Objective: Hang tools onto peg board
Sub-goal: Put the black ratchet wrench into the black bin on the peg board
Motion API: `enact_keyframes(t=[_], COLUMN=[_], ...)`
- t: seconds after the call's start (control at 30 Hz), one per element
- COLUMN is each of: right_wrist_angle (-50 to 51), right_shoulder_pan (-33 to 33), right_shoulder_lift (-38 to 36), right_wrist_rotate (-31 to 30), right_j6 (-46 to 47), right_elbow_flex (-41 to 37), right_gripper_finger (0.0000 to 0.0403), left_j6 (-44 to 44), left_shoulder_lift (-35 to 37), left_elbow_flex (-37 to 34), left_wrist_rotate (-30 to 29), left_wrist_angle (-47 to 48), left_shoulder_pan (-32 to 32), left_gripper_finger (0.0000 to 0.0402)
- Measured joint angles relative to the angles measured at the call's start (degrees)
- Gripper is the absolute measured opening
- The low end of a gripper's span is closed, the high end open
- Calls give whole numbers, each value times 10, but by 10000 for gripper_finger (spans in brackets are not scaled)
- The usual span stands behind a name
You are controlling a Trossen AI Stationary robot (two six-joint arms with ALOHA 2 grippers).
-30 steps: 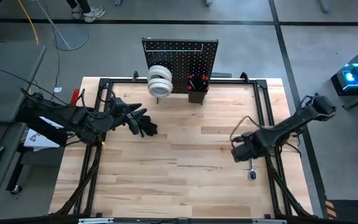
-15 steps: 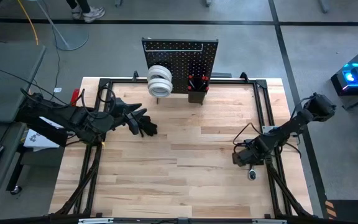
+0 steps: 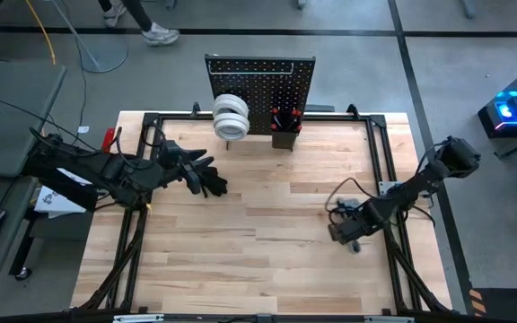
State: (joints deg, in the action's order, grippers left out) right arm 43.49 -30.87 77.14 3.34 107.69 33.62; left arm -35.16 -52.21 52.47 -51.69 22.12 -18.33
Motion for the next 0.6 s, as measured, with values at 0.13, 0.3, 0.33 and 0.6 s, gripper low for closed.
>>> enact_keyframes(t=[0.13, 0.3, 0.33, 0.6], right_wrist_angle=[-5, -4, -10, -157], right_shoulder_pan=[1, 14, 20, 126], right_shoulder_lift=[-3, -3, -3, -2], right_wrist_rotate=[-95, -239, -271, -373], right_j6=[-68, -193, -231, -596], right_elbow_flex=[70, 181, 206, 365], right_gripper_finger=[21, 21, 21, 21], left_j6=[58, 89, 87, 16], left_shoulder_lift=[0, -10, -13, -79], left_elbow_flex=[0, 0, 0, 0], left_wrist_rotate=[50, 63, 69, 291], left_wrist_angle=[-79, -145, -156, -301], left_shoulder_pan=[1, 12, 18, 85], left_gripper_finger=[155, 155, 155, 155])
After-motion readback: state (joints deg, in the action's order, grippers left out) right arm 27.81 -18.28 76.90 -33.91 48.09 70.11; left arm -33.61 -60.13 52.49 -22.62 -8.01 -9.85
